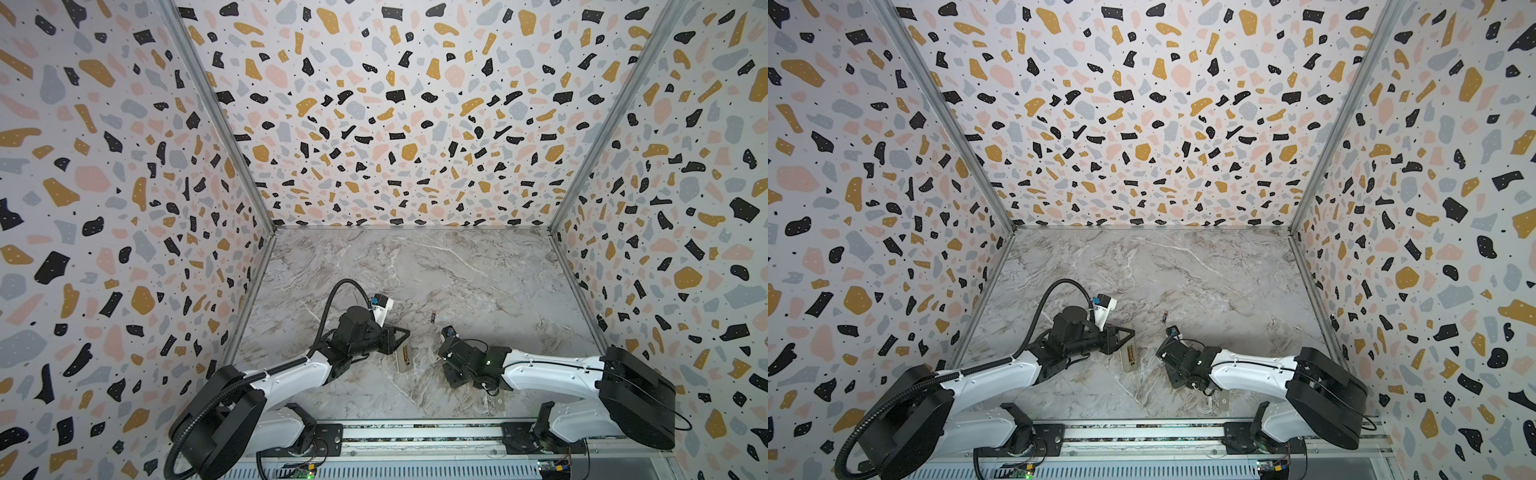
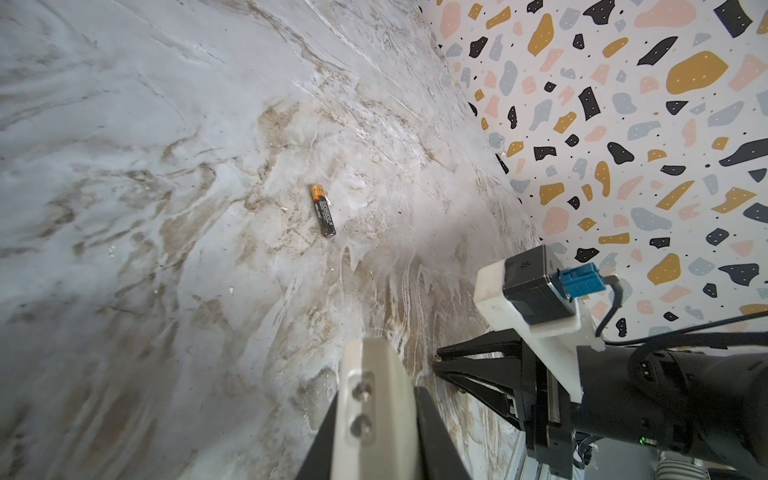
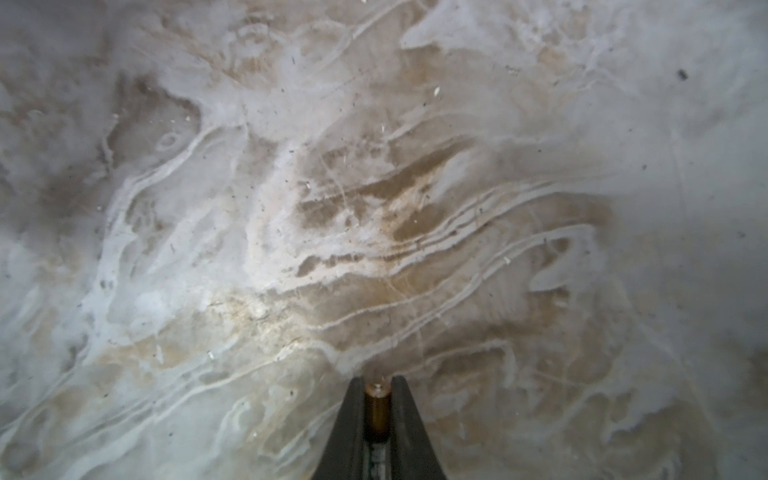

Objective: Load the batteries into the remote control

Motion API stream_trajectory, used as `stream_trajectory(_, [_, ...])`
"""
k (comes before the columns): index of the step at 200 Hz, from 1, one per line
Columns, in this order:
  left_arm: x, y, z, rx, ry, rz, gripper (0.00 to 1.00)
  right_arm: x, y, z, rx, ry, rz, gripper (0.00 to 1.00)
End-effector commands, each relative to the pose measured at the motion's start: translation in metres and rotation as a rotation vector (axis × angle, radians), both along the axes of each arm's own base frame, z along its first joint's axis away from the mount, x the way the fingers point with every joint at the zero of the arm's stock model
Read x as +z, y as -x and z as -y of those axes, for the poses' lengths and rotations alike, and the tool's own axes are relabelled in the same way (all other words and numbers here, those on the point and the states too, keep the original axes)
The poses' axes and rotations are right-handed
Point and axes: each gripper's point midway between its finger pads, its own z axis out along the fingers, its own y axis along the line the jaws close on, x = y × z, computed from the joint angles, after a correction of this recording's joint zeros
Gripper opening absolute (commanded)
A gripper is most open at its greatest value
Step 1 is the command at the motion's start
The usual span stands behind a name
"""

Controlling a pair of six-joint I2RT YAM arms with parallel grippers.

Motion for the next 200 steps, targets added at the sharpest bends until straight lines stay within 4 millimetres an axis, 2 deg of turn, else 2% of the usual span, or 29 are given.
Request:
stream_trajectory(1, [0.008, -0.002, 0.005, -0.009, 0.029, 0.044, 0.00, -0.001, 0.002, 0.009, -0.021, 0.051, -0.011, 0.18])
stream_trajectory(46, [0.001, 0.001, 0.006, -0.015, 0.011, 0.035, 0.00, 0.002, 0.006, 0.007, -0.002, 0.092, -0.038, 0.35])
stream_trajectory(86, [-0.002, 0.001, 0.006, -0.015, -0.001, 0.046, 0.00, 0.018, 0.002, 0.003, 0.013, 0.121, -0.038, 0.41])
stream_trajectory(140, [-0.003, 0.003, 0.007, -0.025, -0.009, 0.056, 0.00, 0.037, 0.004, 0.000, 0.080, 0.114, -0.142, 0.60])
stream_trajectory(166, [-0.002, 0.005, 0.009, -0.031, -0.007, 0.064, 0.00, 0.042, 0.003, 0.008, 0.101, 0.153, -0.211, 0.62])
stream_trajectory(200, [0.001, 0.006, 0.007, -0.026, -0.007, 0.077, 0.00, 0.038, 0.008, 0.012, 0.121, 0.148, -0.323, 0.62])
